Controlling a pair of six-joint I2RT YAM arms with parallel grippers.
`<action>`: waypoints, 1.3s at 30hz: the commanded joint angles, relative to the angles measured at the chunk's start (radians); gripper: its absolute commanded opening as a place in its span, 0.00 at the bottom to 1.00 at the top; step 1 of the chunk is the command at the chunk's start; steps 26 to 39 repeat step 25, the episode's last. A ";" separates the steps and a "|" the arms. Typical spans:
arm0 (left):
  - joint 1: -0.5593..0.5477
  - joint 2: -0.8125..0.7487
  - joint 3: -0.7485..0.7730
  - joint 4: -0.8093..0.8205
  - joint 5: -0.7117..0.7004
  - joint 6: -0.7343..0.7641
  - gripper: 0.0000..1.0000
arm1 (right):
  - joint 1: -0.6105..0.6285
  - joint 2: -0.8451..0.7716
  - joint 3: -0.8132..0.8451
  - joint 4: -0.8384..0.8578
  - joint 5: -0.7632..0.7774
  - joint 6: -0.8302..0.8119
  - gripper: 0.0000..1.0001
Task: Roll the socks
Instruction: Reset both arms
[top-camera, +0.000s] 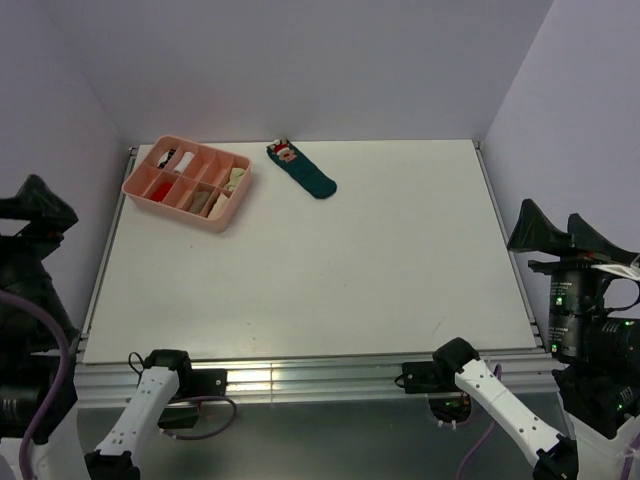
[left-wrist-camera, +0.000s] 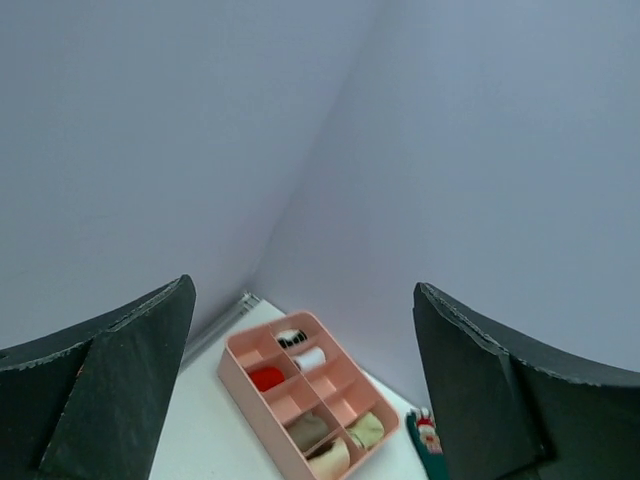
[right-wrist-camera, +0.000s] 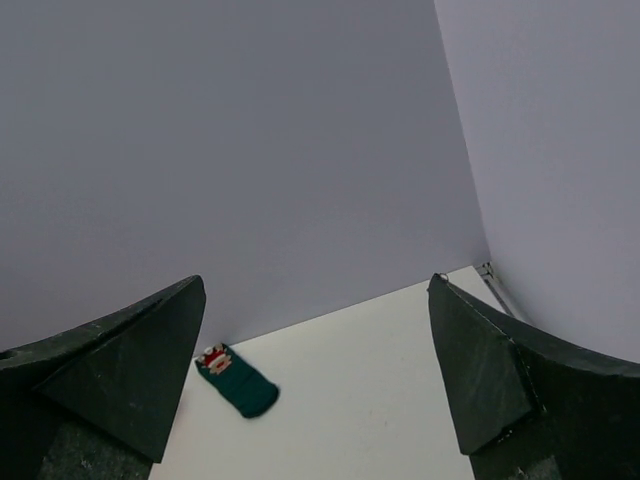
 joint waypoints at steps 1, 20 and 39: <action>-0.009 -0.059 -0.068 -0.011 -0.158 -0.034 0.96 | -0.003 0.005 -0.007 0.047 -0.001 -0.071 0.98; -0.024 -0.134 -0.168 0.014 -0.201 -0.050 0.99 | -0.003 0.005 -0.069 0.056 -0.011 -0.020 0.96; -0.026 -0.130 -0.206 0.024 -0.198 -0.053 1.00 | -0.003 0.018 -0.081 0.073 -0.021 -0.017 0.96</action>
